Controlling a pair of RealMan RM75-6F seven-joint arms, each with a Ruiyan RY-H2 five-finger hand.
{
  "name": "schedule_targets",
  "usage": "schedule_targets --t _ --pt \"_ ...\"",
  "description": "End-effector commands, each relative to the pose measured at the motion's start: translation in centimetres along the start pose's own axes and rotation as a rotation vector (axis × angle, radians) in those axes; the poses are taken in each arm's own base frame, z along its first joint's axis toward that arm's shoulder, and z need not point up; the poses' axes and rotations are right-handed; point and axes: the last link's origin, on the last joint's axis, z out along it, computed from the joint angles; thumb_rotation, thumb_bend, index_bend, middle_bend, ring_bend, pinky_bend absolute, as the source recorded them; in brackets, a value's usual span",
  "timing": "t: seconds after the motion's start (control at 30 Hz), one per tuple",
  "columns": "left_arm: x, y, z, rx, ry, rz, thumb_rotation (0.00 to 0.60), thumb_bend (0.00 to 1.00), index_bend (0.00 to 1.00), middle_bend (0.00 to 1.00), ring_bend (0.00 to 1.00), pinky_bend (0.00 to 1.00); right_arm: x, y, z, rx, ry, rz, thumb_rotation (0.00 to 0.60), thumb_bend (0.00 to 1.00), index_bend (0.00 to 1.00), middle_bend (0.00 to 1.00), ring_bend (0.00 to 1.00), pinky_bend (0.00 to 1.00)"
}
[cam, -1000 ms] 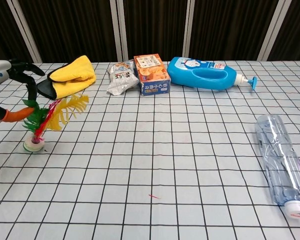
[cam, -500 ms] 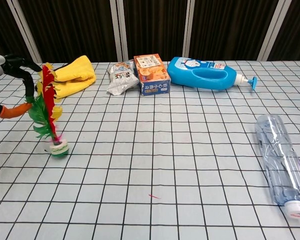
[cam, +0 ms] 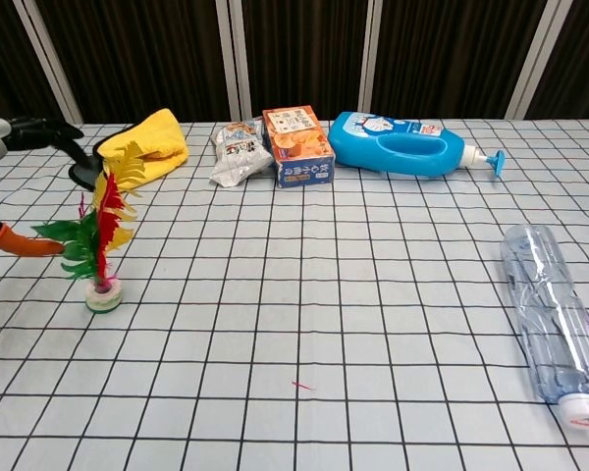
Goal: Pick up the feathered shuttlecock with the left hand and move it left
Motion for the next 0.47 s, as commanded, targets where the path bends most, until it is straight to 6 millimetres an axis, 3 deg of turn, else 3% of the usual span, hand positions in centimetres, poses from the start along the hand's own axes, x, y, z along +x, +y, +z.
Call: schedule_targets --t 0.03,0.2,0.47 --pt "1.1 -0.2 -0.7 -0.011 0.030 -0.051 0.600 0.14 0.09 0.01 0.00 0.00 0.0 0.0 0.0 0.000 0.001 -0.001 0.600 0.39 0.00 0.00 0.00 0.00" --pt "3.2 -1.3 -2.6 0.014 0.086 -0.065 0.600 0.14 0.07 0.00 0.00 0.00 0.0 0.1 -0.1 -0.003 0.002 -0.001 0.600 0.39 0.00 0.00 0.00 0.00" --pt "6.0 -5.7 -8.9 0.095 0.080 0.031 0.600 0.11 0.01 0.00 0.00 0.00 0.0 0.0 -0.1 0.002 0.001 -0.013 0.600 0.39 0.00 0.00 0.00 0.00"
